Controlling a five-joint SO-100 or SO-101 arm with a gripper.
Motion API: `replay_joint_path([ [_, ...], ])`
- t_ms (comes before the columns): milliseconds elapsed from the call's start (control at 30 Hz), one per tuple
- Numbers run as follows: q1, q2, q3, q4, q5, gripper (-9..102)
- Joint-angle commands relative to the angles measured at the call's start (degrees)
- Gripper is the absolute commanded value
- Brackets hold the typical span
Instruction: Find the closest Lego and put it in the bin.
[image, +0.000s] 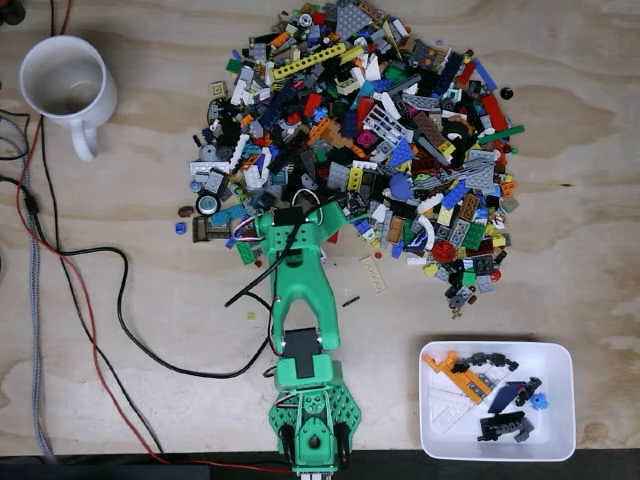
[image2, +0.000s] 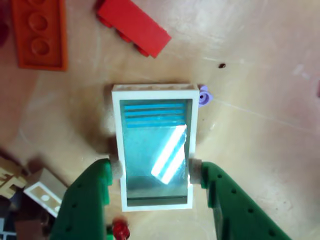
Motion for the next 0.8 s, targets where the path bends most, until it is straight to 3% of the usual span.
replay_joint_path([
  [0,2.8,12.2,-10.5,10.6,-8.6,7],
  [167,12.7,16.2,-19.2,16.8,-15.6,8],
  [267,25.1,16.9,-19.7,16.9,-19.1,9],
  [533,57.8,18.0,-19.0,6.8,-30.1,9],
  [767,79.4,22.9,-14.1,-0.3,-41.4,9],
])
